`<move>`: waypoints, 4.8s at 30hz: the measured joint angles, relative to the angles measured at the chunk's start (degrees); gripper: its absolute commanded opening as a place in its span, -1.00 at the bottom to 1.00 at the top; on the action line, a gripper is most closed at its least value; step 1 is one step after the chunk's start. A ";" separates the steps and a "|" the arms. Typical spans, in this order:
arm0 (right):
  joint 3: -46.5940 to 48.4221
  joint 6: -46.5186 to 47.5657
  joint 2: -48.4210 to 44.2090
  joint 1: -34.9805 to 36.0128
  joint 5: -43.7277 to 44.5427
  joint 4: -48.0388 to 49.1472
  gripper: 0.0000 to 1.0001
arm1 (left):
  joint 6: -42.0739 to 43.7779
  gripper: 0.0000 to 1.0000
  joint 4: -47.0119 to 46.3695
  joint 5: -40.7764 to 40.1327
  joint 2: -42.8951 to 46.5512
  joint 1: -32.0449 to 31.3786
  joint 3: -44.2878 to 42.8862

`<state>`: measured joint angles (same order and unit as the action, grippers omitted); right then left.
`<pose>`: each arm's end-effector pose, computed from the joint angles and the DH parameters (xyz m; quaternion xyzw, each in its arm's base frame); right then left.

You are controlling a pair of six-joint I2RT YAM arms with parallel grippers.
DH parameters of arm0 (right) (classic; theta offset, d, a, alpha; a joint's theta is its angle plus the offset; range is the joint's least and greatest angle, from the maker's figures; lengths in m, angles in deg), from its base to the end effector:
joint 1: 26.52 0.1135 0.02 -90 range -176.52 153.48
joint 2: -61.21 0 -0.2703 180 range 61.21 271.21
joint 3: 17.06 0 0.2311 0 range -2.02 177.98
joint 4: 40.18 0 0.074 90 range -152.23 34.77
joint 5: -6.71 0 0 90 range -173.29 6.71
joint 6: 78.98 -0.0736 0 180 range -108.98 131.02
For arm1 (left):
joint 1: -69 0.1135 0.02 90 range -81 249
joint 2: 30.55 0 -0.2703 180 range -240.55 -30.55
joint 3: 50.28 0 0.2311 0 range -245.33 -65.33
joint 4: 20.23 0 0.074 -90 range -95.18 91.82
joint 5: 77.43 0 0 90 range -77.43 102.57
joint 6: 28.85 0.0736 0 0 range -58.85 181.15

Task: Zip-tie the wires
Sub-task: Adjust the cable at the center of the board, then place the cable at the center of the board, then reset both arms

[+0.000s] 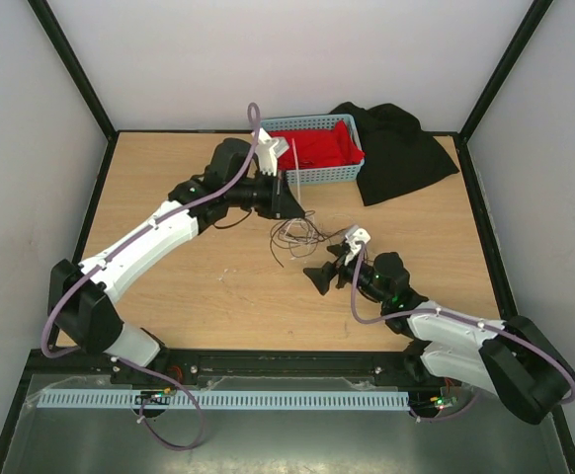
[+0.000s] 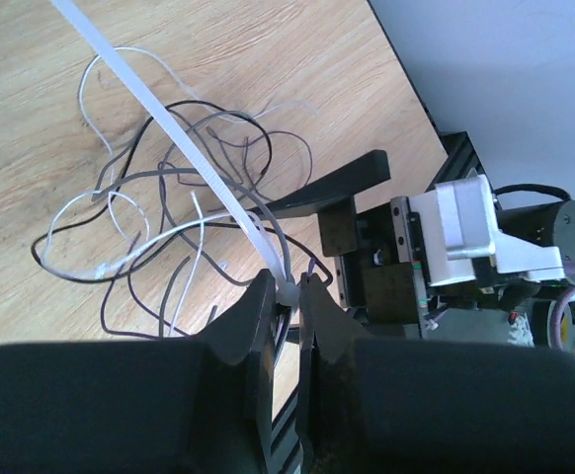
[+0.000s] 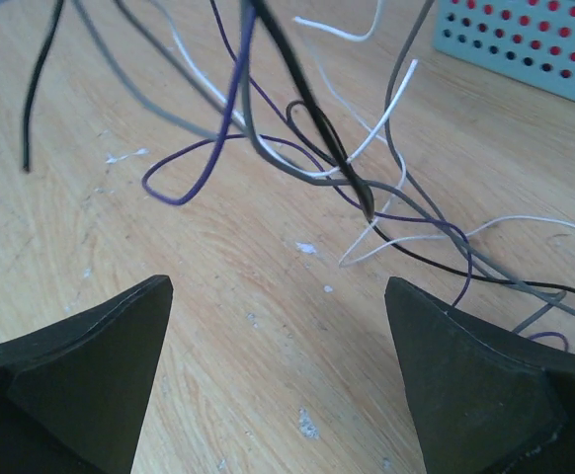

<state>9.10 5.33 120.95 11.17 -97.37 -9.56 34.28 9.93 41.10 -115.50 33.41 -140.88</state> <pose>0.1643 0.1496 0.2116 -0.2795 0.6685 0.3352 0.6022 0.2661 -0.2336 0.3480 0.1949 0.8027 -0.4490 0.3408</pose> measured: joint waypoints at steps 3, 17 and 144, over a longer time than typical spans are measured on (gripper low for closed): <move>-0.72 -0.96 2.23 0.28 4.24 4.24 0.99 | 0.50 -1.00 0.07 0.11 -0.92 -0.92 -1.46; 3.39 -6.67 22.32 0.33 17.14 10.25 0.99 | 1.73 -1.00 4.70 1.62 -5.42 -1.31 -18.56; 6.58 -1.18 20.17 -29.27 22.51 1.92 0.98 | 17.88 0.98 -26.43 -46.69 32.46 14.45 44.24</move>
<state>15.68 4.15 141.13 -18.09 -74.86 -7.63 52.15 -16.49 -5.58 -83.04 47.85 -96.64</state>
